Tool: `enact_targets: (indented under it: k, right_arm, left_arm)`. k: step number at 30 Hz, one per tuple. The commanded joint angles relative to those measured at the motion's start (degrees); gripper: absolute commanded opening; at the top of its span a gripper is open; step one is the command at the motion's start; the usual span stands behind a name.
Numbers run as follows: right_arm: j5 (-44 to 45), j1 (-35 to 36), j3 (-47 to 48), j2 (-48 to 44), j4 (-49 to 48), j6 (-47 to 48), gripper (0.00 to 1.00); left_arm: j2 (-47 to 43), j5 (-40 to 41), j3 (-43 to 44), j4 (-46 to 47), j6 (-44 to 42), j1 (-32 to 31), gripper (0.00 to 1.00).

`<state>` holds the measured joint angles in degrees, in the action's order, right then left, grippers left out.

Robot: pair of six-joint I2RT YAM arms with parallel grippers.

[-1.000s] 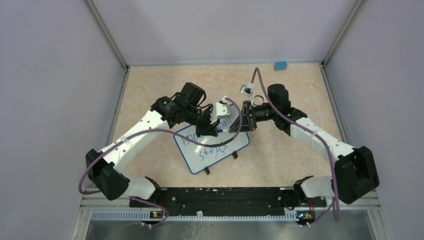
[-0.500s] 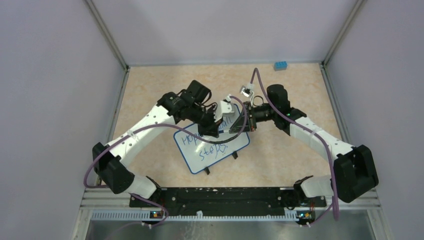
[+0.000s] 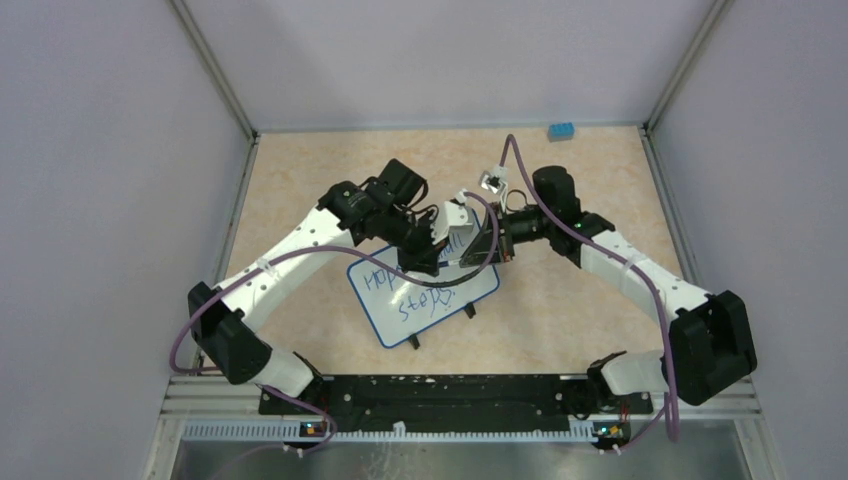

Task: Write a sentence on the whiteboard
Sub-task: Pass from the right arm to the left, then pass from the left arm to the right

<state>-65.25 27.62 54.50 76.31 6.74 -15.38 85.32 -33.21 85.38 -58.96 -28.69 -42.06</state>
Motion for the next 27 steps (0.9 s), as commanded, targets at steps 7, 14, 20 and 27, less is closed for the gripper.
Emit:
enact_targets:
  k: [7, 14, 20, 27]
  right_arm:
    - [0.81, -3.69, 10.85, -3.59, 17.35, 12.37, 0.65]
    - [4.42, -3.6, 16.12, -4.82, 27.94, 18.18, 0.74]
    - [9.52, 1.71, 20.7, -1.43, 38.17, 25.14, 0.74]
    - [11.63, 8.09, 21.81, 3.0, 43.14, 27.7, 0.68]
  left_arm:
    - [-10.05, 5.25, -5.68, 11.5, -12.99, -2.41, 0.0]
    - [-15.89, 15.42, -8.25, 8.32, -30.81, -5.9, 0.0]
    - [-20.5, 29.93, -12.89, 6.37, -51.48, -14.38, 0.0]
    - [-21.47, 35.29, -14.41, 9.1, -56.48, -18.12, 0.0]
